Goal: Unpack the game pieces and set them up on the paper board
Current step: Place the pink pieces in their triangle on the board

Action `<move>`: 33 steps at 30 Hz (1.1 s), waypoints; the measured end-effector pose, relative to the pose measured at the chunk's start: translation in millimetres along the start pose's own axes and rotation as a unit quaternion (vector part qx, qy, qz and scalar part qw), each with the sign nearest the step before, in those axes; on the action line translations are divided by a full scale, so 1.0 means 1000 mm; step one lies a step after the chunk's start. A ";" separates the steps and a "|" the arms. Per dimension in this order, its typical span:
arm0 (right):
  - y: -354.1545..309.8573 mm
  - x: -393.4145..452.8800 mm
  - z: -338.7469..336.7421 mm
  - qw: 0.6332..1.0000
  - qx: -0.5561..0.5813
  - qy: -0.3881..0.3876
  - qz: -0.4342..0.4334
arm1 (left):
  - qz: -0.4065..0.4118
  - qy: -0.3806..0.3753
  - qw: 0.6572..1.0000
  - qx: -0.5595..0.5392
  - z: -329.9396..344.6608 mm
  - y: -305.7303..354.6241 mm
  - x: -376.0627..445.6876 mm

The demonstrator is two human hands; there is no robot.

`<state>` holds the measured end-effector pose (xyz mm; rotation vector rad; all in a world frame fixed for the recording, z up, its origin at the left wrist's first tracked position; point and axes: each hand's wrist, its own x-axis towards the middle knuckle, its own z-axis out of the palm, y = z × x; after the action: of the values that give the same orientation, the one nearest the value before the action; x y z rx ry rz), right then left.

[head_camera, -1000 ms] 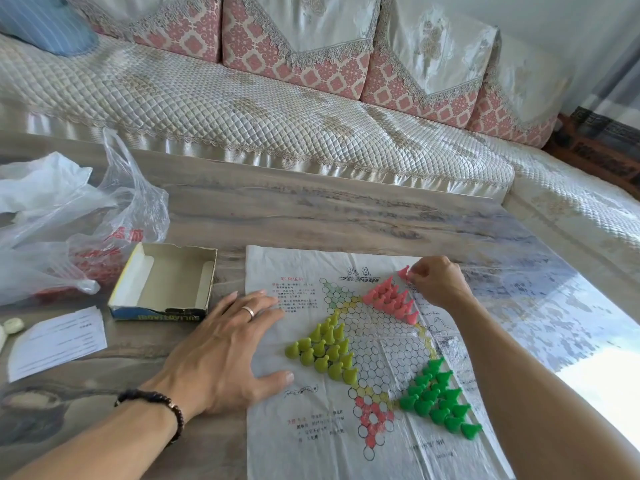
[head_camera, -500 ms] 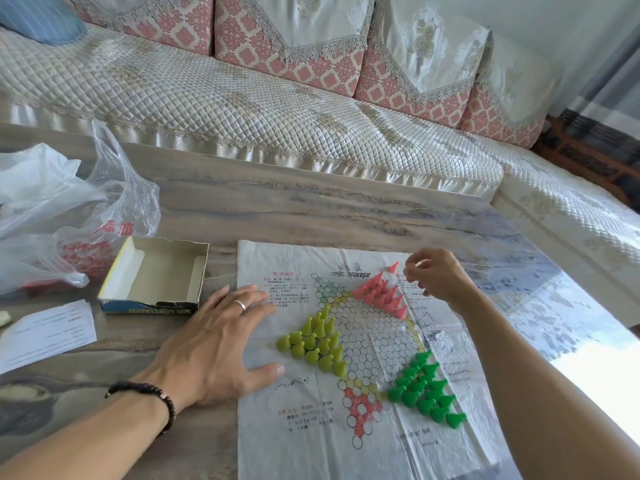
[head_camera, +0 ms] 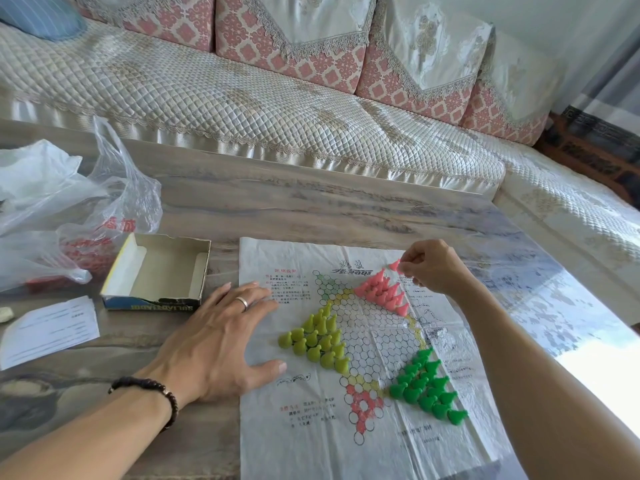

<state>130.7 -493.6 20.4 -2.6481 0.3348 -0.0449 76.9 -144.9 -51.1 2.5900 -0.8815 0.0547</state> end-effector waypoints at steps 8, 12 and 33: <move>0.000 0.002 0.001 0.998 -0.043 -0.042 -0.012 | 0.003 0.001 1.000 0.005 0.001 0.000 0.000; -0.005 0.001 0.002 0.996 -0.071 -0.045 -0.028 | 0.006 -0.001 1.000 0.007 0.000 0.000 0.000; 0.000 0.003 0.011 0.998 -0.044 -0.026 -0.024 | 0.002 0.000 1.000 0.004 0.000 0.000 -0.001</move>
<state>134.9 -489.2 10.8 -2.7396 0.2613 0.0234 76.3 -144.8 -51.3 2.5969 -0.8880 0.0589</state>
